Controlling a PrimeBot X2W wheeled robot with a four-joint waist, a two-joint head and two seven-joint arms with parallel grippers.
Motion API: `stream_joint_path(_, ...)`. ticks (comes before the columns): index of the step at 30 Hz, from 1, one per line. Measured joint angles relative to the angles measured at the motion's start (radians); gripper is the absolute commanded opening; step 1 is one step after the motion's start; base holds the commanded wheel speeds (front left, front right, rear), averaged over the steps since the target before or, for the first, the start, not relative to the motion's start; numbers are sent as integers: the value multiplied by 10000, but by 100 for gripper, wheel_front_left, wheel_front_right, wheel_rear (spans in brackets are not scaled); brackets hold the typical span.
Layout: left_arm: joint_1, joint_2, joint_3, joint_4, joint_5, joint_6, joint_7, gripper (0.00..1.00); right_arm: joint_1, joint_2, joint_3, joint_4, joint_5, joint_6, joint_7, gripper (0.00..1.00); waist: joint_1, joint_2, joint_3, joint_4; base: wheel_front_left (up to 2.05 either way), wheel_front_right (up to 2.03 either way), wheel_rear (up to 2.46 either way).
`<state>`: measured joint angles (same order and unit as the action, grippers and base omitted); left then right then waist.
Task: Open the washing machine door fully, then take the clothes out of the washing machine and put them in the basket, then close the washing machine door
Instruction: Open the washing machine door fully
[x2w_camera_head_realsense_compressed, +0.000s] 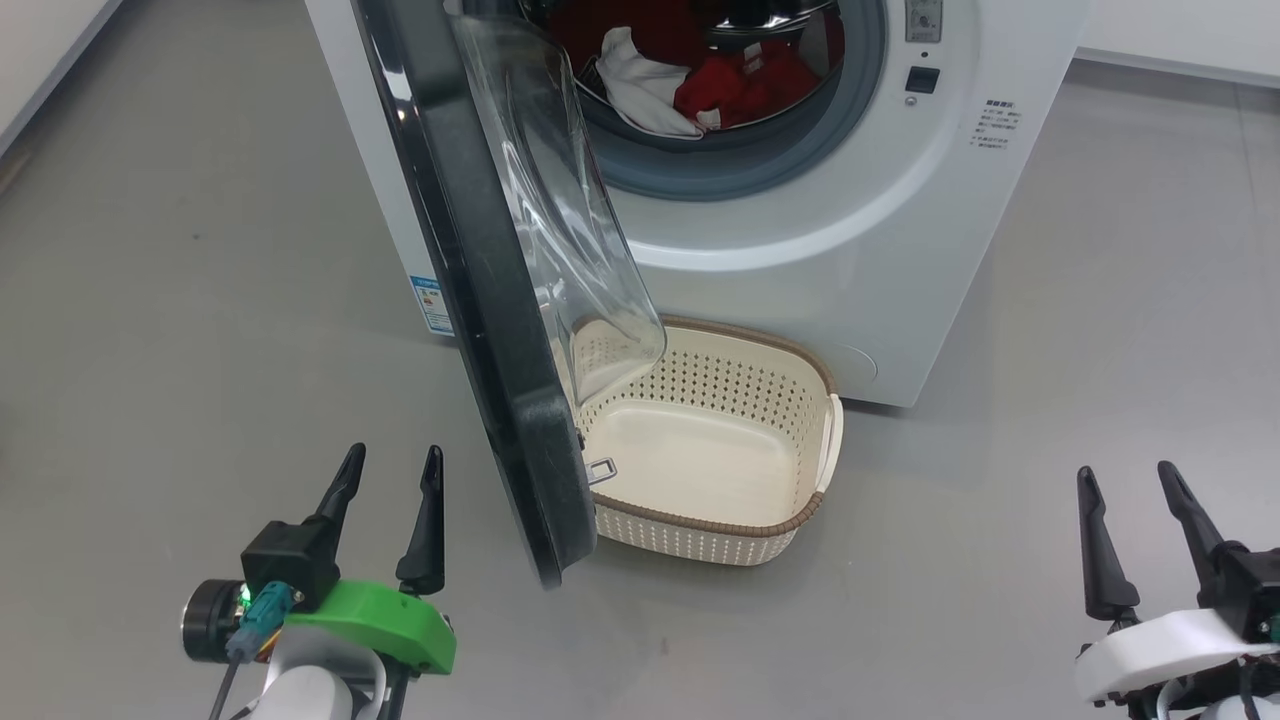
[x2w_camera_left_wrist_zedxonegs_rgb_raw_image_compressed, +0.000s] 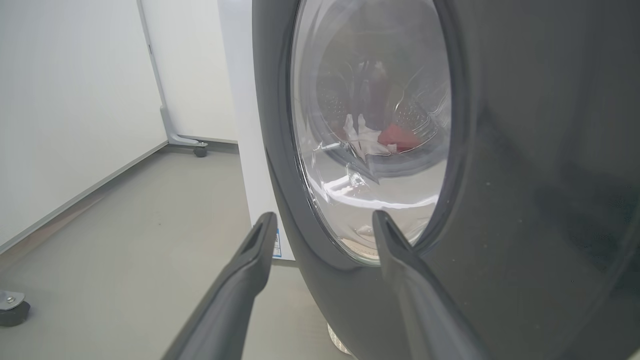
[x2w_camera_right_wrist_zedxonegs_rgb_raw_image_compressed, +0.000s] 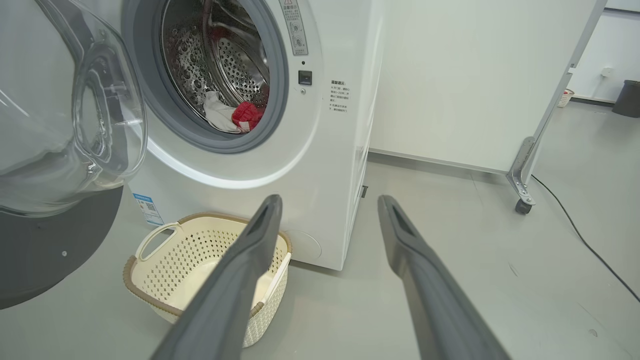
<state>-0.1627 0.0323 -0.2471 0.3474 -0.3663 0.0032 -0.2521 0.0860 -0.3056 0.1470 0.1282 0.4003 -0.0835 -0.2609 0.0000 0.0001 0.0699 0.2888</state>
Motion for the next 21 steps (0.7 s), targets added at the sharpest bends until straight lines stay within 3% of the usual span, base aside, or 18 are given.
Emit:
stream_joint_path(12,17,4,144,102,121,-10,0,100,514,1168,102,-506,-673,-163,2,100,0,0,-84,-52,0,0,0)
stream_joint_path(21,30,4,146,174,150,-58,0,100,697,1486,121,-614,-970,-174,2,100,0,0,-123,-122,0,0,0)
